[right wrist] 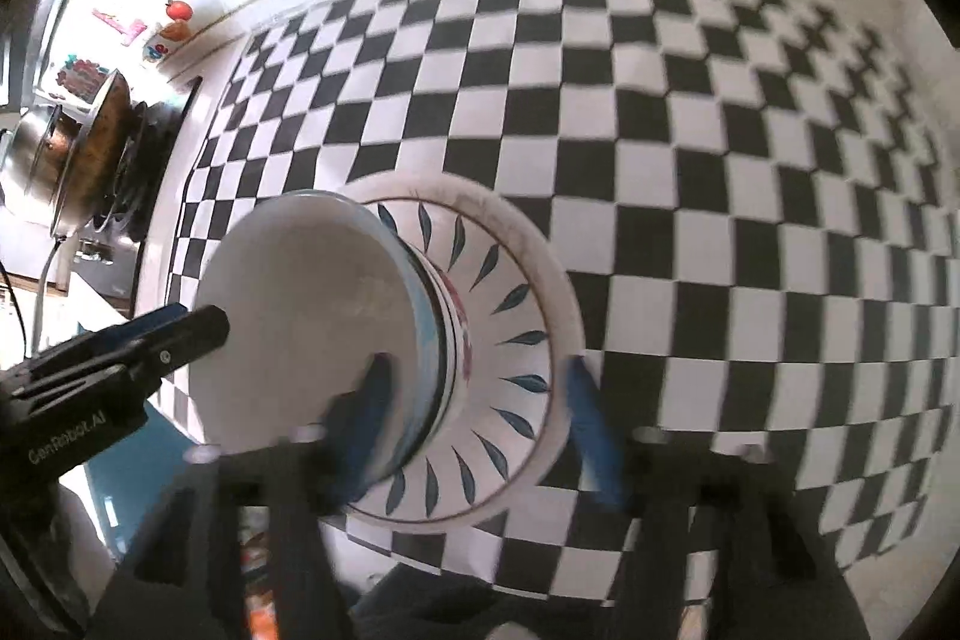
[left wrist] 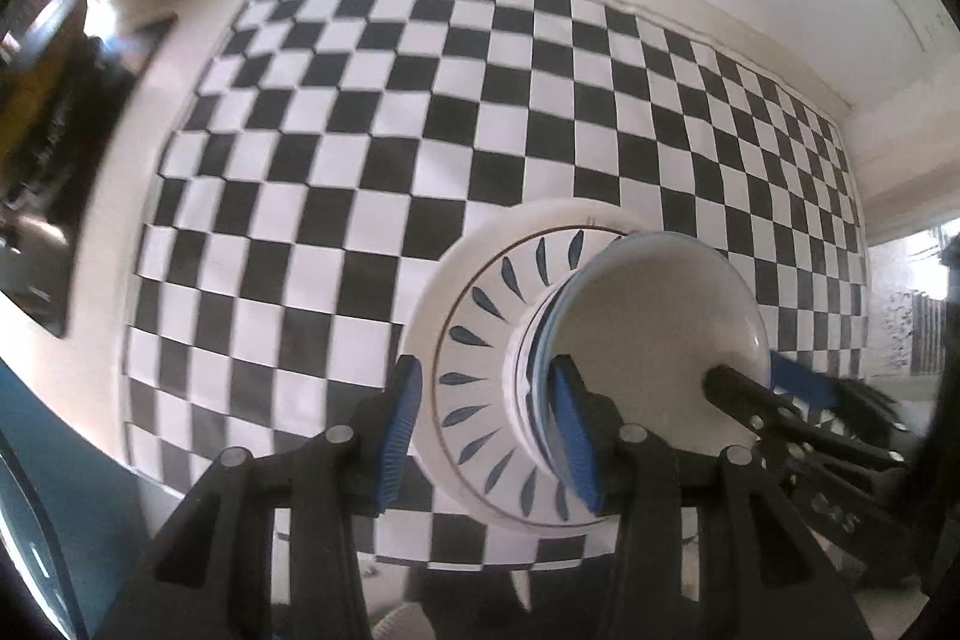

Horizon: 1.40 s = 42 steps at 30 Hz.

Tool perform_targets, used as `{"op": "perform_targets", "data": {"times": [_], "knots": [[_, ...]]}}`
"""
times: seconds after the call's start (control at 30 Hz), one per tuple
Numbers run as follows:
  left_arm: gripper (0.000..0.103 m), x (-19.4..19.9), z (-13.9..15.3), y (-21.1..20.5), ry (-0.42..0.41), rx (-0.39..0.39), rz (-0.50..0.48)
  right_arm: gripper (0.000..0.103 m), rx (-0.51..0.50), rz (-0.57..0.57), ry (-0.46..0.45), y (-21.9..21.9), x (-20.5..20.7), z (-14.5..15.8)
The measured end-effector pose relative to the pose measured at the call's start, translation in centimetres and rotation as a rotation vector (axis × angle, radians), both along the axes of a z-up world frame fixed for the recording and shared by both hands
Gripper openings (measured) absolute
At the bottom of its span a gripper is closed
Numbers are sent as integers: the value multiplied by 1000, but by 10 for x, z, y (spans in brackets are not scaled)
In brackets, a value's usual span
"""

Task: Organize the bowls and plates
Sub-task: 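Lower the bowl stack onto the leaf-pattern plate stack and open both tools, then withdraw both tools upward away from the stacked dishes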

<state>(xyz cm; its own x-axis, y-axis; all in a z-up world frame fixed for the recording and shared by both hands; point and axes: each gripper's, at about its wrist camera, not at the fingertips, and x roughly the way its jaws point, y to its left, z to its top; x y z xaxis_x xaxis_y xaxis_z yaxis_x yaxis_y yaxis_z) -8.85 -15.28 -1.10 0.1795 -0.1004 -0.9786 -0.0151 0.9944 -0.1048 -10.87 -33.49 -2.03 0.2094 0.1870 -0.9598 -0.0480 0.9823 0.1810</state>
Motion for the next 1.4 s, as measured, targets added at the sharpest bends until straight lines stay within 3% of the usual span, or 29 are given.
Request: {"op": "perform_targets", "data": {"times": [0.03, 0.13, 0.2, 0.37, 0.63, 0.73, 0.93, 1.4], "knots": [[47, -5, 7, -2, -31, 27, -13, 100, -18, 1, -21, 1, -5, 8], [64, -19, 25, -7, -110, 63, -25, 101, -83, -6, -111, 1, -28, 38], [87, -28, 39, -10, -166, 82, -37, 101, -93, -12, -151, 1, -41, 54], [99, -54, 76, -15, -296, 70, -46, 103, -148, -27, -267, 2, -78, 96], [99, -102, 122, -11, -376, 10, -17, 103, -99, -55, -359, 5, -141, 147], [99, -129, 143, -7, -434, 43, 7, 103, -89, -75, -392, 5, -168, 165], [99, -180, 174, -6, -474, 86, 5, 103, -109, -83, -474, 14, -226, 204], [102, -266, 216, 14, -528, 96, 13, 103, -178, -117, -587, 47, -327, 276]]}}
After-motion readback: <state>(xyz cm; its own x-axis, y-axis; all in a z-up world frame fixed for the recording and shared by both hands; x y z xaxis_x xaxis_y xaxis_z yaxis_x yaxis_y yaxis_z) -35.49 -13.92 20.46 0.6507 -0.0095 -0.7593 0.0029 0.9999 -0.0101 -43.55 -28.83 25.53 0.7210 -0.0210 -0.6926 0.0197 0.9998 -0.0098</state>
